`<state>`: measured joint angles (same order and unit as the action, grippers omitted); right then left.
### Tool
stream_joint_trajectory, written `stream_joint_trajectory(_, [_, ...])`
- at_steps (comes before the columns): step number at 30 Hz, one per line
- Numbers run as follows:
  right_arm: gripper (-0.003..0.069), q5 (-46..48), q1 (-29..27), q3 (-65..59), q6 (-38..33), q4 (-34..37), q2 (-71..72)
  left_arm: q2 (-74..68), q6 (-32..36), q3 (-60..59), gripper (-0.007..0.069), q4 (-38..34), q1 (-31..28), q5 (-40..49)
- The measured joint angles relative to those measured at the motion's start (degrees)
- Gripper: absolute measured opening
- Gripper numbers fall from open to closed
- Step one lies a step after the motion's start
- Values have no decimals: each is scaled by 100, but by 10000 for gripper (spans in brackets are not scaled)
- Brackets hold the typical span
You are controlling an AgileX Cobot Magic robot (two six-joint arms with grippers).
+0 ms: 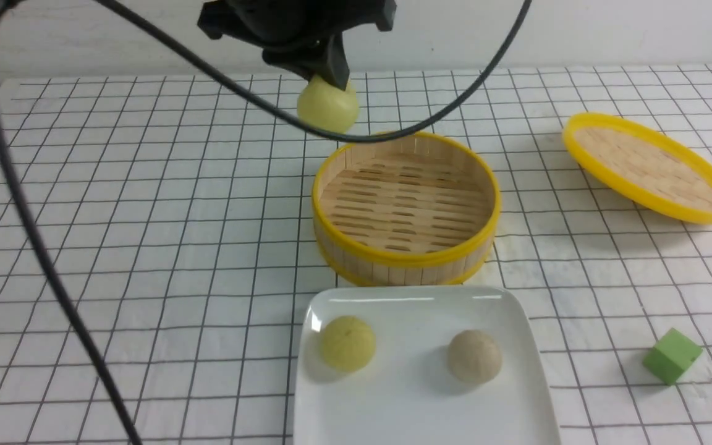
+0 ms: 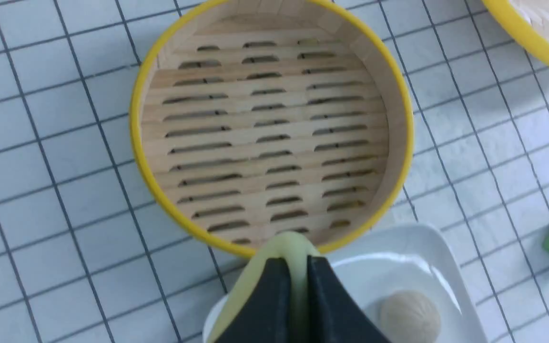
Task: Put the steamed buns into the plate on the white-black tablecloth.
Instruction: 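Carry the bun from the bamboo steamer to the plate with the left gripper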
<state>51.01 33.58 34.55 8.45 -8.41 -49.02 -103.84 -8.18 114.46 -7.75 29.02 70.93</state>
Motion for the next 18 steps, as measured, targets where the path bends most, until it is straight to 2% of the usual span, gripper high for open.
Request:
stream_joint_trajectory(4, [93, 19, 0, 0, 0, 0, 0, 442, 21, -1151, 24, -14, 371, 0])
stream_joint_trajectory(7, [97, 42, 0, 0, 0, 0, 0, 552, 34, -2291, 24, -20, 918, -151])
stream_joint_trajectory(9, [99, 73, 0, 0, 0, 0, 13, 460, 38, -3007, 25, -20, 1325, -858])
stream_joint_trajectory(10, [99, 74, 0, 0, 0, 0, 19, 460, 38, -3007, 25, -20, 1325, -939])
stream_joint_trajectory(11, [99, 142, 0, 0, 0, 0, 66, 329, 38, -3370, 27, -15, 1547, -1622])
stream_joint_trajectory(13, [99, 306, 0, 0, 0, 21, 178, 151, -9, -3578, 32, -15, 1678, -2168])
stream_joint_trajectory(16, [99, 580, 0, 0, 0, 26, 357, -105, -58, -3670, 43, -15, 1729, -2590])
stream_joint_trajectory(18, [101, 1057, 0, 0, 25, 26, 738, -376, -151, -3670, 82, -2, 1729, -2866])
